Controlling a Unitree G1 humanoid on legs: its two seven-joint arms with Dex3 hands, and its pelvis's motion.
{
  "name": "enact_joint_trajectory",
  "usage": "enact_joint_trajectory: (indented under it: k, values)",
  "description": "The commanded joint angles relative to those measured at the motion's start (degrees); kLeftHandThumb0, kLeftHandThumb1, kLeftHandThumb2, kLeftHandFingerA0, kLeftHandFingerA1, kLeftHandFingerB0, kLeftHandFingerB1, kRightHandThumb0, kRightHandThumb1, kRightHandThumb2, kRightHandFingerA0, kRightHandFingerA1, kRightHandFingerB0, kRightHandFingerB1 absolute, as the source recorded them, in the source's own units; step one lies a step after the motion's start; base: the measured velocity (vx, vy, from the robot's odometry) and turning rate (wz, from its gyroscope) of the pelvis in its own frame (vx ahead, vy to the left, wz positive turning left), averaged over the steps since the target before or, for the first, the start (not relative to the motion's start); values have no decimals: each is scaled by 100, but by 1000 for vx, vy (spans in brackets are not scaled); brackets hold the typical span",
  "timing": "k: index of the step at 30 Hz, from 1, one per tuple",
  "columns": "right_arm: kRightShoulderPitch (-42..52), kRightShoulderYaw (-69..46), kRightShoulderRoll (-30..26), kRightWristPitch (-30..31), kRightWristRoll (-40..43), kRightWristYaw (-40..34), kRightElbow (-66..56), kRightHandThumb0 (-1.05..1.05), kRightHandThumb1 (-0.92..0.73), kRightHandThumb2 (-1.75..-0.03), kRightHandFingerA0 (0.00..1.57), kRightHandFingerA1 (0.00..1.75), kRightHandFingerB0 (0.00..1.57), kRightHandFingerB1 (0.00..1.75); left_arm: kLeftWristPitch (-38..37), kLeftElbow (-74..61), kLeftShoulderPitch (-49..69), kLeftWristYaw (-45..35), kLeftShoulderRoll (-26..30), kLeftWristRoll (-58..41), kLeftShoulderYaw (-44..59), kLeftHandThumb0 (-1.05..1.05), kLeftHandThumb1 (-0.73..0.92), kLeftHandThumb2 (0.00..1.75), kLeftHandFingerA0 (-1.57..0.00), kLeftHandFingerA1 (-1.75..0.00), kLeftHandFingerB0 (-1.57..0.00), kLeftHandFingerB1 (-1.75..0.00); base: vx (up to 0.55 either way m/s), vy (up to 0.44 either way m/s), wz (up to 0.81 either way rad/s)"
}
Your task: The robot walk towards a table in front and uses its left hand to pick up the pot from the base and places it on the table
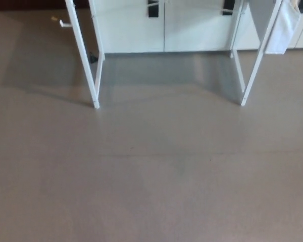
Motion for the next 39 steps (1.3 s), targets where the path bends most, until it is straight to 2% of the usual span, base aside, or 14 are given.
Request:
enact_joint_trajectory:
  k: [1,3,4,6,7,23,39]
  values:
    - [-64,105,239,31,-52,-376,-149,-21,-45,-90,20,54,14,50,22,-431,66,348,-111,142,-128,-6,62,58,-22,-33,-20,-29,276,262,-42]
    - [-58,117,241,41,-46,-388,-164,-21,-45,-90,20,54,14,50,59,-493,91,364,-115,140,-141,-6,62,58,-22,-33,-20,-29,235,220,-6]
    - [-99,183,257,80,-131,-536,-108,-32,-60,-65,26,44,23,38,16,-379,-31,358,-177,161,-189,-5,62,58,-20,-33,-20,-29,234,146,4]
    - [-114,249,231,84,-197,-617,-44,-32,-60,-66,28,44,24,39,-25,-250,-91,378,-191,188,-226,-7,62,58,-20,-34,-19,-28,222,68,4]
    - [-137,231,223,123,-161,-609,-22,-19,-44,-88,23,54,15,49,-15,-229,-114,512,-204,272,-292,-7,62,58,-22,-34,-20,-29,188,21,18]
    - [-191,362,130,89,-213,-559,93,-18,-44,-88,22,54,15,49,-415,-133,16,647,3,530,-706,-7,62,58,-19,-33,-19,-28,244,-138,7]
    - [-124,500,114,2,-271,-517,94,-17,-44,-88,23,54,15,49,-483,-177,220,530,147,534,-700,-7,62,59,-20,-33,-19,-29,290,106,-3]
